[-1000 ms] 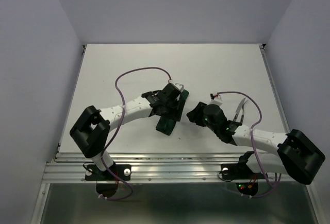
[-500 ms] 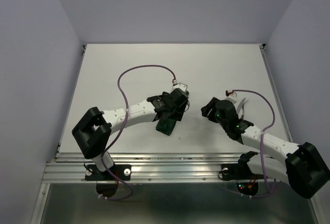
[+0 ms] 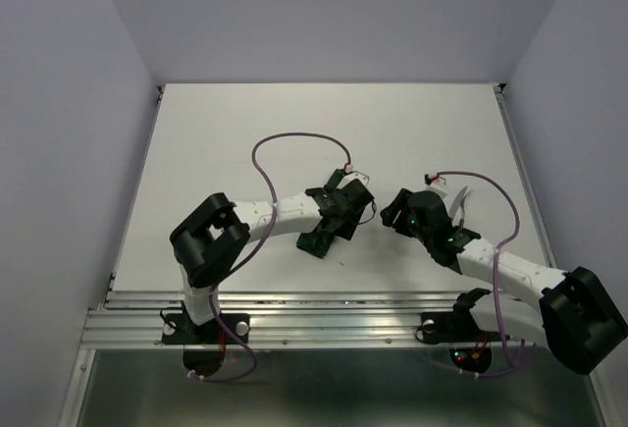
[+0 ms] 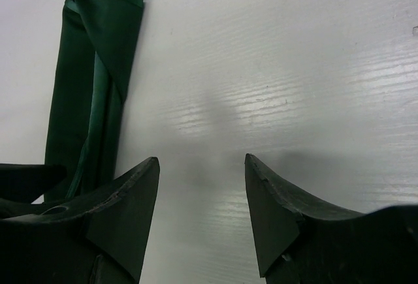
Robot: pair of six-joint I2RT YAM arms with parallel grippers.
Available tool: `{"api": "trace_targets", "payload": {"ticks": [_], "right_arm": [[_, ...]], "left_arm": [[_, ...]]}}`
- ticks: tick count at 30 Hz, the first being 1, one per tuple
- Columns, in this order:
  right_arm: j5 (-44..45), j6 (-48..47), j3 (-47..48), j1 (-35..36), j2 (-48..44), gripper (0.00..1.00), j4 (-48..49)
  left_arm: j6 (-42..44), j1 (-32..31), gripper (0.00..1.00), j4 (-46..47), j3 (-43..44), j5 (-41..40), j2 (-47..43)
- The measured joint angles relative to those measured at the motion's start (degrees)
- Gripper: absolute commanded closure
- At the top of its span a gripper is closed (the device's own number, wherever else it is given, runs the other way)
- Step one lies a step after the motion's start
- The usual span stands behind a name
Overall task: Fold the napkin into a case and place the utensils inside
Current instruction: Pick up the smaller rectangle-folded napkin from the center of the board.
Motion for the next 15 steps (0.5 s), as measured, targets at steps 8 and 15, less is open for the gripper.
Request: {"api": "trace_targets", "payload": {"ticks": [8, 15], "right_arm": [[-0.4, 0.0, 0.0, 0.0, 0.8, 0.39, 0.0], [-0.8, 0.0, 0.0, 0.0, 1.2, 0.39, 0.0]], "left_arm": [[0.0, 0.0, 0.30, 0.3, 0.2, -1.2, 2.3], [-0.2, -0.1, 0.36, 0.8, 0.2, -2.9, 3.7]]}}
